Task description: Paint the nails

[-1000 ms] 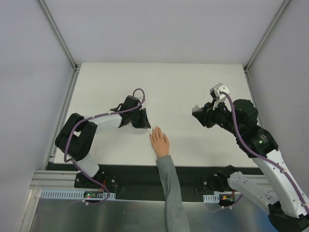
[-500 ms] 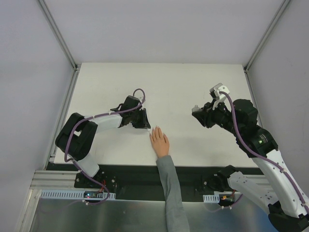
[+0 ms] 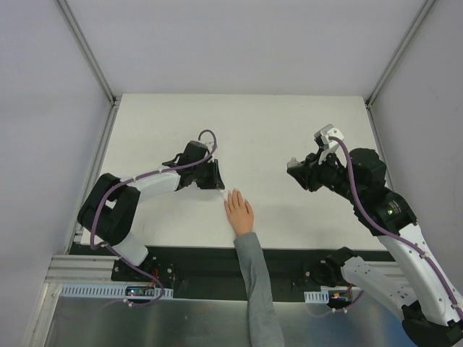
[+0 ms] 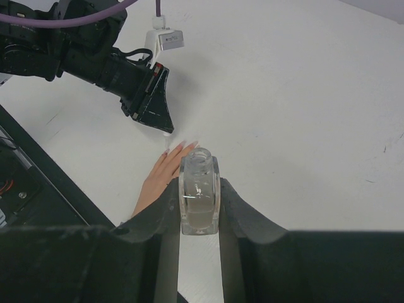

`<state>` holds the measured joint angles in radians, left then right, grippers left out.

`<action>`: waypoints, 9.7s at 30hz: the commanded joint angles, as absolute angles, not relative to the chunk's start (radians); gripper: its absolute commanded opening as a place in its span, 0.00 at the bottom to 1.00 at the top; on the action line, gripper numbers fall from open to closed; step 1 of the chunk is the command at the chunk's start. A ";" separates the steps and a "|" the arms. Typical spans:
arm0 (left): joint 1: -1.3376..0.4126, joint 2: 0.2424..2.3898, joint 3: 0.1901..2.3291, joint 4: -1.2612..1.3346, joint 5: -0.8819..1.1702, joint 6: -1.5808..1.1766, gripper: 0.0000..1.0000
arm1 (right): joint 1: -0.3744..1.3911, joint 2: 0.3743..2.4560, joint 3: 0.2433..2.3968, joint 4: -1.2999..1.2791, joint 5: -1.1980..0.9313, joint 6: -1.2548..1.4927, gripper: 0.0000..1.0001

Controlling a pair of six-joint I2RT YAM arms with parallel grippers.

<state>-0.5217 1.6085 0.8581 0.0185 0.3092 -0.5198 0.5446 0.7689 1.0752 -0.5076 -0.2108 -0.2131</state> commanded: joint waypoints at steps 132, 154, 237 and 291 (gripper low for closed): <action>-0.732 1.266 1.402 -0.153 0.772 -0.414 0.00 | 0.816 0.928 1.169 -0.279 -0.342 -0.255 0.00; -0.742 1.262 1.347 -0.221 0.801 -0.287 0.00 | 0.816 0.923 1.204 -0.107 -0.245 -0.259 0.00; -1.002 1.218 1.364 -0.083 -0.103 -0.420 0.33 | 0.834 0.897 1.075 -0.054 -0.149 -0.161 0.01; -0.922 1.175 1.423 -0.100 0.078 -0.434 0.62 | 0.885 0.939 1.239 -0.252 -0.006 -0.175 0.00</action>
<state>-0.8982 1.1755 1.3724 -0.1177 0.1387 -0.4530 0.8711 0.9401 1.1843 -0.2657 -0.0792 -0.1913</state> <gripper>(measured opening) 0.625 0.268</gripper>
